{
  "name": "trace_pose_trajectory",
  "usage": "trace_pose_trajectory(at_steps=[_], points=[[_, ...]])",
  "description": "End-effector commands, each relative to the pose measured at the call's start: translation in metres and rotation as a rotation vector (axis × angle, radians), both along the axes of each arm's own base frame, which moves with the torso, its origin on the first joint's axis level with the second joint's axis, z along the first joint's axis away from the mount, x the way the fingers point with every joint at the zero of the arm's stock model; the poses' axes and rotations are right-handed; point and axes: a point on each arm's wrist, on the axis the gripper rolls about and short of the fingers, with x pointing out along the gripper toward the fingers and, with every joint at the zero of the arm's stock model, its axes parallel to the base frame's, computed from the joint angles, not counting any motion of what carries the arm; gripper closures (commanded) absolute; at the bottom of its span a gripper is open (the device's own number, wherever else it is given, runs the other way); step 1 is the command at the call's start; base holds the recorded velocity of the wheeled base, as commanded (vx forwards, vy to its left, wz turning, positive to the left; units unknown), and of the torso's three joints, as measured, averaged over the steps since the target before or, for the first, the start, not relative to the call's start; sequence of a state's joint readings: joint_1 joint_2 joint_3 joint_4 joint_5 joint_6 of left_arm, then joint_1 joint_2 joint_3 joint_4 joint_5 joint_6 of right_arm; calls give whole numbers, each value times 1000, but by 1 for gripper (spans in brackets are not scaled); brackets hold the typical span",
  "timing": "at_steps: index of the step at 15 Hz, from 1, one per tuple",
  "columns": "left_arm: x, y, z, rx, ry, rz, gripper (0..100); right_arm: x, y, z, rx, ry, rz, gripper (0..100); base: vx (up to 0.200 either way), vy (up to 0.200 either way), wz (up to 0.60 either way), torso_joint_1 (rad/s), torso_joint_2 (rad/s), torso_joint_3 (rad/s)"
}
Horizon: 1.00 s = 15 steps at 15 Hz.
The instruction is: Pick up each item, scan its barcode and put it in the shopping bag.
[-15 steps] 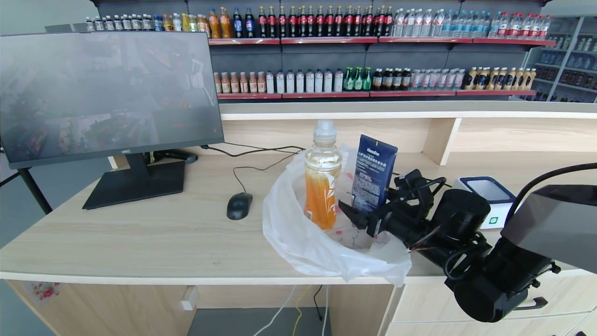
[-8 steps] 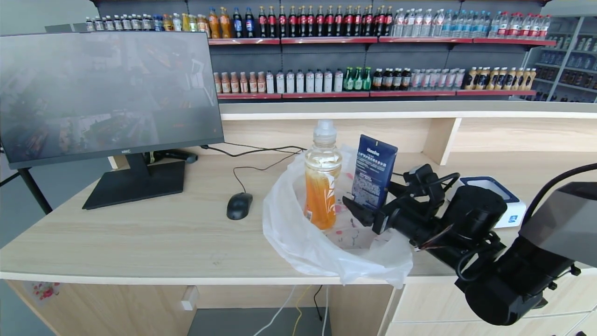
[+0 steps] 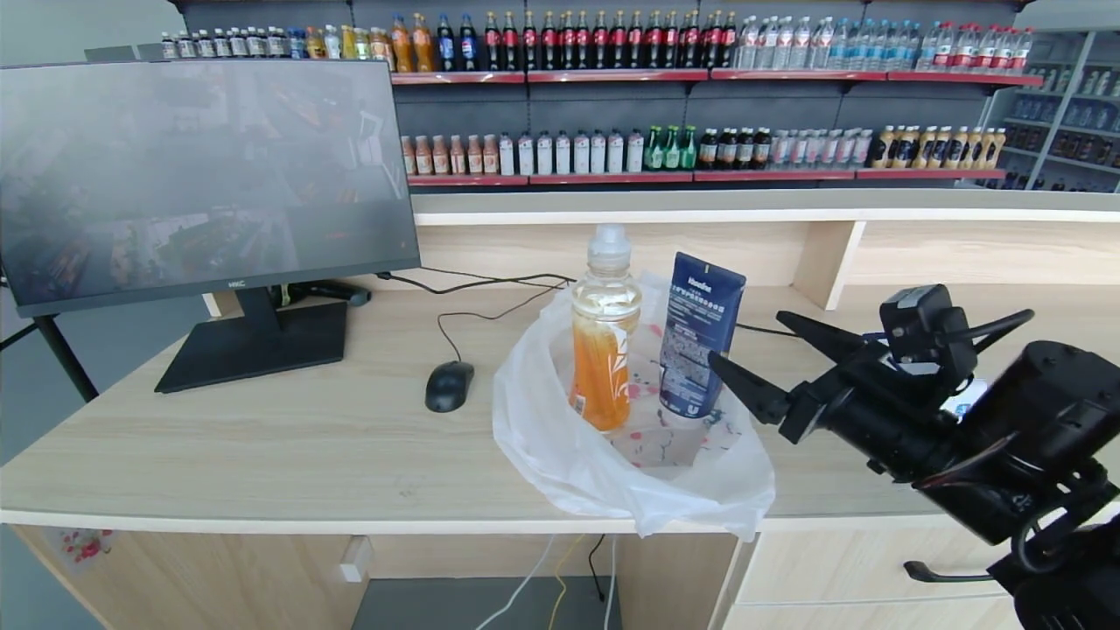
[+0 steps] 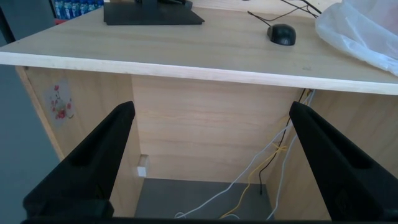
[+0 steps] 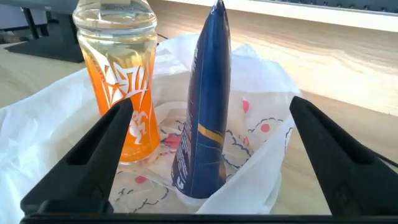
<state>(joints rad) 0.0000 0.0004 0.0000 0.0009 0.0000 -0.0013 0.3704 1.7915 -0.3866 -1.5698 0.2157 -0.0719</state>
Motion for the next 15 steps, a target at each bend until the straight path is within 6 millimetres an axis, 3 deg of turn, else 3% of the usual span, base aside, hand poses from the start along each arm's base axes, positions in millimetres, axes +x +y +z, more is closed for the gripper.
trace_pose_trajectory(at_steps=[1, 5, 10, 12, 15], points=[[0, 0, 0, 1, 0, 0, 0, -45, -18, 20, 10, -68, -6, 0, 0, 0, 0, 0, 0, 0], [0, 0, 0, 1, 0, 0, 0, -115, -50, 15, -3, -90, -41, 0, 0, 0, 0, 0, 0, 0], [0, 0, 0, 1, 0, 0, 0, -145, -64, 34, 59, -213, -73, 0, 0, 0, 0, 0, 0, 0], [0, 0, 0, 0, 0, 0, 0, -161, -72, 28, 35, -144, -97, 0, 0, 0, 0, 0, 0, 0], [0, 0, 0, 0, -1, 0, 0, -200, -83, 10, -6, -50, -107, 0, 0, 0, 0, 0, 0, 0]])
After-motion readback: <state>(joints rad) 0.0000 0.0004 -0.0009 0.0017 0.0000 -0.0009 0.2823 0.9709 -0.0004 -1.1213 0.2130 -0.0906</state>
